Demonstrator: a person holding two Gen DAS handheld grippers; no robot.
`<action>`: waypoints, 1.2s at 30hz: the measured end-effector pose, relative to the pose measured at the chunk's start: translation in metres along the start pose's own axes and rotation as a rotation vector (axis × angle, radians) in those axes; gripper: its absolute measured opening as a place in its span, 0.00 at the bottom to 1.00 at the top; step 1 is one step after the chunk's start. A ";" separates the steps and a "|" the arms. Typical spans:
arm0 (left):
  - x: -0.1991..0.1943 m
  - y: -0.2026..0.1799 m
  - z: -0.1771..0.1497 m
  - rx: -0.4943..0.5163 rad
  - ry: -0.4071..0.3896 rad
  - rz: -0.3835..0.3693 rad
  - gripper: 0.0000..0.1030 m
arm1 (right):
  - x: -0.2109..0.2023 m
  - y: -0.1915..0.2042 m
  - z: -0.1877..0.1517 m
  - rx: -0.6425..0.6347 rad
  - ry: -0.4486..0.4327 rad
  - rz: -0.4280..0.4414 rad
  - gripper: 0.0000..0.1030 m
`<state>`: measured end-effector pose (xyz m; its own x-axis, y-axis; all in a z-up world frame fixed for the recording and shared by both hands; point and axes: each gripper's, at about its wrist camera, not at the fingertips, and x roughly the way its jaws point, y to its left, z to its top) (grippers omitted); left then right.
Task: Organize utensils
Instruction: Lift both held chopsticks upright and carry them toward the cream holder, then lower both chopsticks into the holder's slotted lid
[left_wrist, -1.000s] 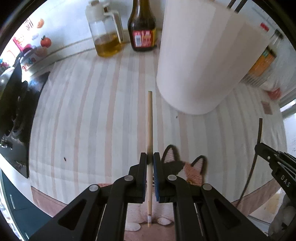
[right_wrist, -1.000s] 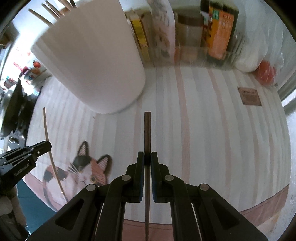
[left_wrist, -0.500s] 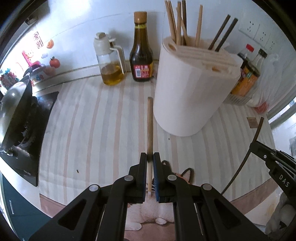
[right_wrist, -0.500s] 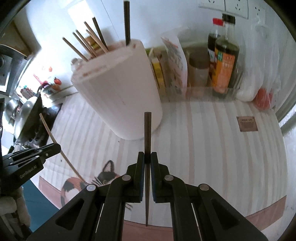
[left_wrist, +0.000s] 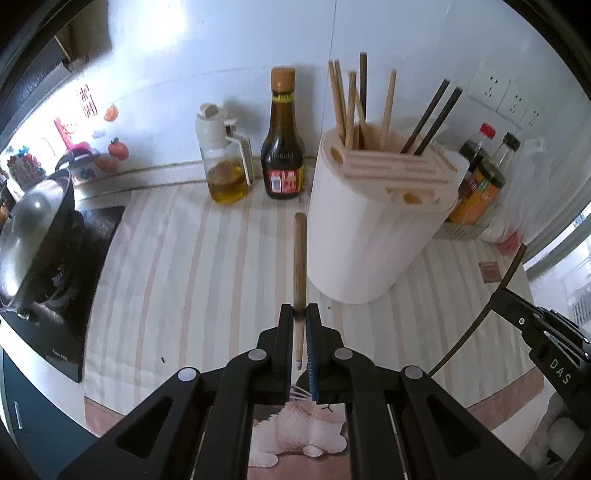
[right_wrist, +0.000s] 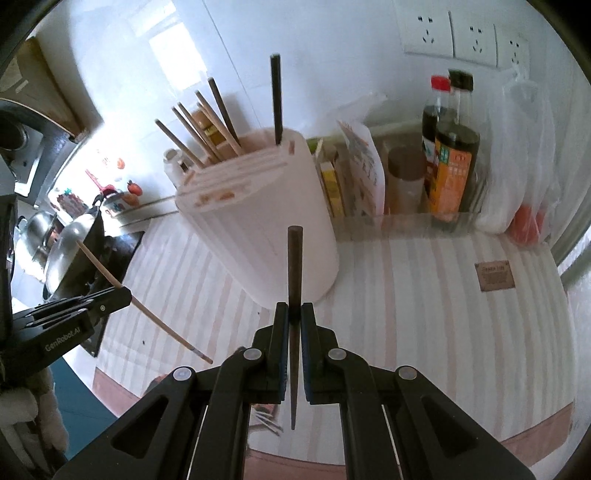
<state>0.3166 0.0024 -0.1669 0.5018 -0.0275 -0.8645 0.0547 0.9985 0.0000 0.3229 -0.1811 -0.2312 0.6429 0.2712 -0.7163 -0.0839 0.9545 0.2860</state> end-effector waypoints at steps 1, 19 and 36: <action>-0.004 0.000 0.002 -0.002 -0.010 -0.003 0.04 | -0.004 0.002 0.003 -0.002 -0.011 0.002 0.06; -0.090 0.003 0.067 -0.031 -0.197 -0.025 0.04 | -0.094 0.036 0.085 -0.077 -0.242 0.045 0.06; -0.109 -0.019 0.160 -0.059 -0.324 0.030 0.04 | -0.113 0.060 0.184 -0.151 -0.372 -0.002 0.06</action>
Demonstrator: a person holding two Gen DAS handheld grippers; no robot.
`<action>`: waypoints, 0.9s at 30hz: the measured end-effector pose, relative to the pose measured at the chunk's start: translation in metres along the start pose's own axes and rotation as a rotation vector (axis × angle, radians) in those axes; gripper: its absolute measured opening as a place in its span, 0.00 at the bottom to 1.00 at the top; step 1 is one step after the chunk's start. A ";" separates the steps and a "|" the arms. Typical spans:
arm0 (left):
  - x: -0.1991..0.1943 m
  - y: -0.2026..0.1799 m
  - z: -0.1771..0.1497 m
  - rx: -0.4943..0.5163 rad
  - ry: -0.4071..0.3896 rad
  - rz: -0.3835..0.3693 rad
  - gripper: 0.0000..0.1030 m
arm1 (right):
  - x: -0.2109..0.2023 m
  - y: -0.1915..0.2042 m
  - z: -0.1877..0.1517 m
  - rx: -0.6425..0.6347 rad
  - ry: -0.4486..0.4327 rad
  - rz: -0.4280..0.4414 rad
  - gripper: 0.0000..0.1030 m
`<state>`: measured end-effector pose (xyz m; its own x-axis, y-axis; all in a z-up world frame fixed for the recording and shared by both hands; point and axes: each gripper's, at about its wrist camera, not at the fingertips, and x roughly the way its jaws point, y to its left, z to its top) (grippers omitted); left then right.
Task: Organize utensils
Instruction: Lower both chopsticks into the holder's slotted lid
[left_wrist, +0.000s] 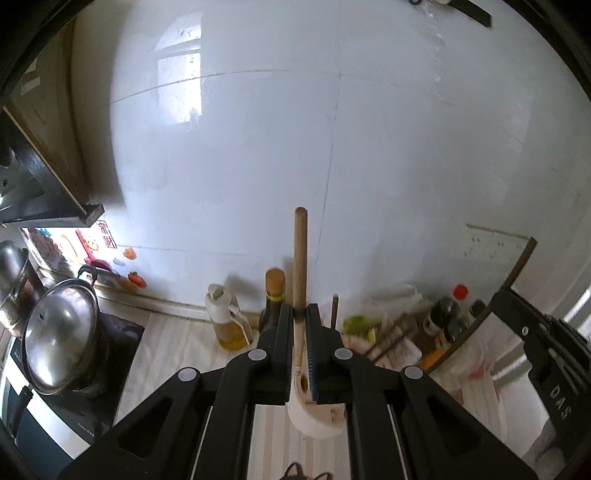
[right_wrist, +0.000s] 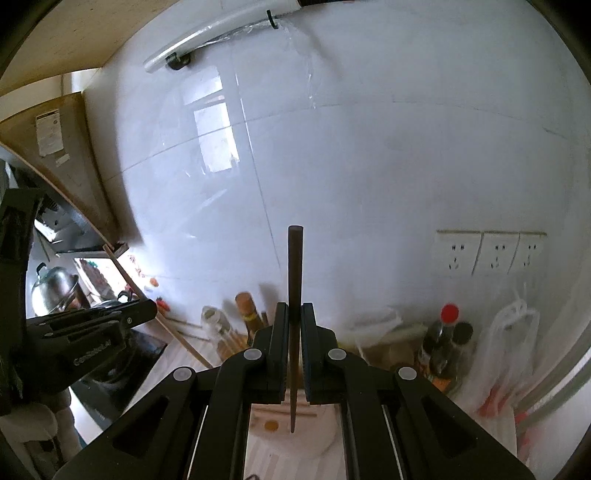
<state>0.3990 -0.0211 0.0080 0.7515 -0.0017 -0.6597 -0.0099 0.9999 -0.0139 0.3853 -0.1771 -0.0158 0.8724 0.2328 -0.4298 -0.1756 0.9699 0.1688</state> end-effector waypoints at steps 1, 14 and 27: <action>0.002 -0.001 0.003 -0.004 -0.004 0.010 0.04 | 0.005 -0.001 0.005 0.002 -0.003 -0.003 0.06; 0.037 -0.019 0.034 -0.028 0.005 0.023 0.04 | 0.060 -0.012 0.024 0.039 0.026 -0.027 0.06; 0.068 -0.019 0.038 -0.089 0.074 -0.032 0.04 | 0.096 -0.028 0.023 0.100 0.062 -0.012 0.06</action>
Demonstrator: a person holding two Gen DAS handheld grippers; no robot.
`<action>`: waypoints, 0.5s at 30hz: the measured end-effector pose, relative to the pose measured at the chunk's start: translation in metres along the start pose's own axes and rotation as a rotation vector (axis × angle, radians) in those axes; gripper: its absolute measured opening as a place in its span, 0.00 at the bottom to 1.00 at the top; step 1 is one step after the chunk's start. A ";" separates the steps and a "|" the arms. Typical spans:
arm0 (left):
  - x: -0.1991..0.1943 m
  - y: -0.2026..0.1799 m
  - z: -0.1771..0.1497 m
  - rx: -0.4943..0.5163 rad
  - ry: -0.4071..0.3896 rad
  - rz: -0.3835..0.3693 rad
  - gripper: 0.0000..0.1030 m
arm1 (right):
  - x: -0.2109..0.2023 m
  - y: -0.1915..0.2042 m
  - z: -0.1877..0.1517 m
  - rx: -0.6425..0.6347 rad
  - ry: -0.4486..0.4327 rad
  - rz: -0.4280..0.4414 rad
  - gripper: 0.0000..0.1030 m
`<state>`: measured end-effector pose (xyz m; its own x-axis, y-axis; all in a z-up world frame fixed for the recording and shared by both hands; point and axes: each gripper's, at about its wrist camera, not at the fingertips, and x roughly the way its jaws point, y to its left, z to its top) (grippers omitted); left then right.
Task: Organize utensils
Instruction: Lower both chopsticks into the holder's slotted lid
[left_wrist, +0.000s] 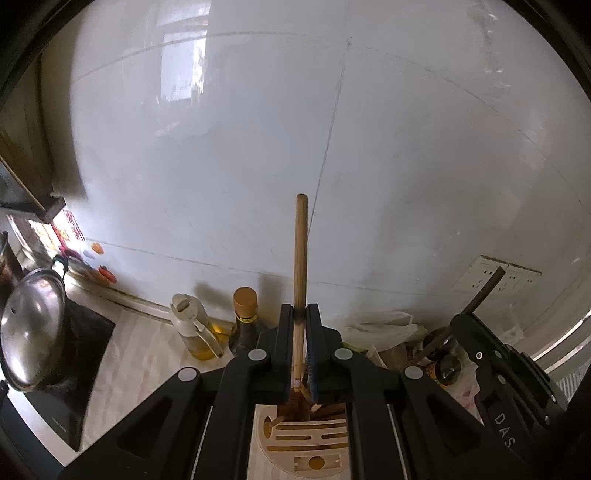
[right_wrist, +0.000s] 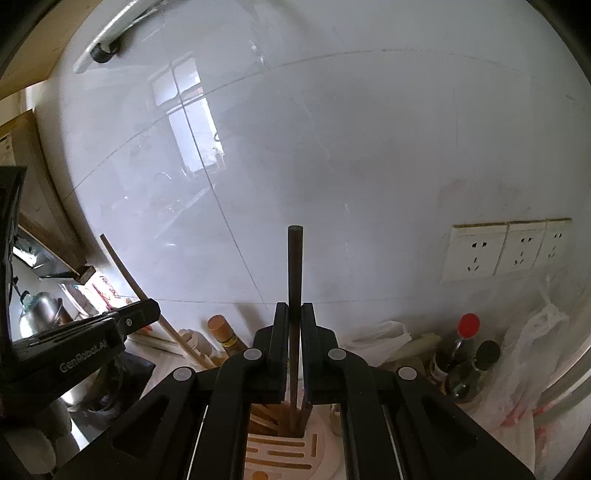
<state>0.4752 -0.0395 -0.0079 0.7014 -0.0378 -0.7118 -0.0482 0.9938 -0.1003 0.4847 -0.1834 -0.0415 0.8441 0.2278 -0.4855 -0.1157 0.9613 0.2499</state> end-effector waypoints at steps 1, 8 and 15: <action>0.002 0.001 0.001 -0.007 0.002 0.001 0.04 | 0.003 -0.001 0.000 0.003 0.002 0.001 0.06; 0.014 0.010 0.003 -0.059 0.019 0.007 0.04 | 0.018 0.001 0.000 0.013 0.016 0.008 0.06; 0.023 0.023 0.002 -0.107 0.037 0.012 0.04 | 0.027 0.003 -0.003 0.023 0.030 0.012 0.06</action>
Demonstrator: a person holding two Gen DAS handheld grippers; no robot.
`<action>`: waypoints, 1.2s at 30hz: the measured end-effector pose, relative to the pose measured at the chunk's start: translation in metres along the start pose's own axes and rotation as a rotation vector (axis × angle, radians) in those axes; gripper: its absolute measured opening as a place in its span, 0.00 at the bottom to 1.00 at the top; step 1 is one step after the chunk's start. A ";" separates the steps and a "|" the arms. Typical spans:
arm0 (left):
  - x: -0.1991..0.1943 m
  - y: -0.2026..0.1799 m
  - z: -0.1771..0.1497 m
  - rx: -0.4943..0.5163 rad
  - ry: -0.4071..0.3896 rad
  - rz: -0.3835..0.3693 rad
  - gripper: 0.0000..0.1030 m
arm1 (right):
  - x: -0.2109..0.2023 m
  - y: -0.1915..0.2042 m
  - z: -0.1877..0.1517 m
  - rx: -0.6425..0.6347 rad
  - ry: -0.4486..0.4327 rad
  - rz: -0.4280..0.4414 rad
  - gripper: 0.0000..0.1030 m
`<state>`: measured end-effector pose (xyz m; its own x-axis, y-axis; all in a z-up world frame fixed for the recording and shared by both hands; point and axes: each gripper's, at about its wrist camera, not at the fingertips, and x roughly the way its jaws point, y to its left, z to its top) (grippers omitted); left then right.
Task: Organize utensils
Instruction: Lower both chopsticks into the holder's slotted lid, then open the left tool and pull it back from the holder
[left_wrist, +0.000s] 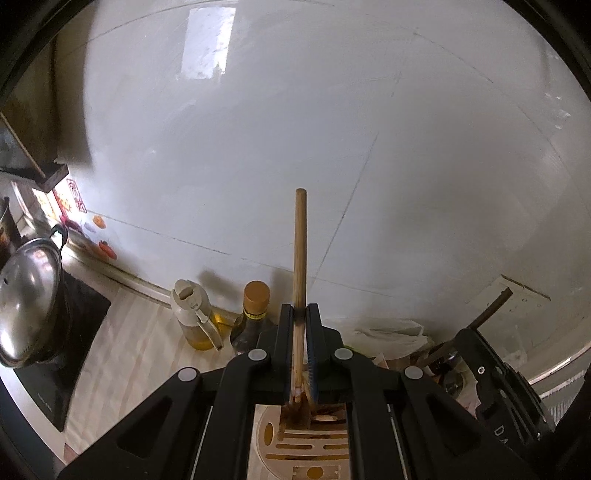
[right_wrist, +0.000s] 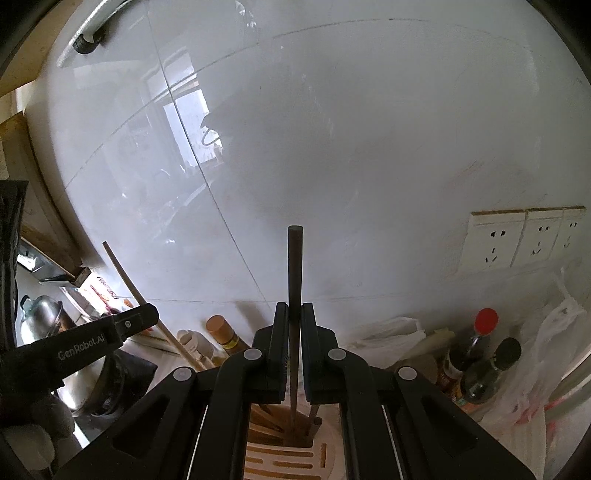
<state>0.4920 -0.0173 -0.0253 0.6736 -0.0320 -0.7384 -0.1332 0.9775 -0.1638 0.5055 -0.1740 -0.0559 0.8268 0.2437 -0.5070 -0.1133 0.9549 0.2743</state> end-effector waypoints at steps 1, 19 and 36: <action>0.001 0.001 0.000 -0.007 0.003 0.000 0.04 | 0.001 0.000 0.000 0.002 0.003 0.000 0.06; 0.013 0.016 -0.007 -0.034 0.109 -0.083 0.07 | 0.024 -0.002 -0.018 0.021 0.128 0.077 0.07; -0.026 0.049 -0.080 0.113 -0.025 0.178 1.00 | -0.039 -0.002 -0.073 -0.088 0.104 -0.048 0.86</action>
<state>0.4096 0.0146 -0.0665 0.6645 0.1475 -0.7326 -0.1703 0.9844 0.0438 0.4332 -0.1733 -0.0965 0.7716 0.2090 -0.6008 -0.1264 0.9760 0.1772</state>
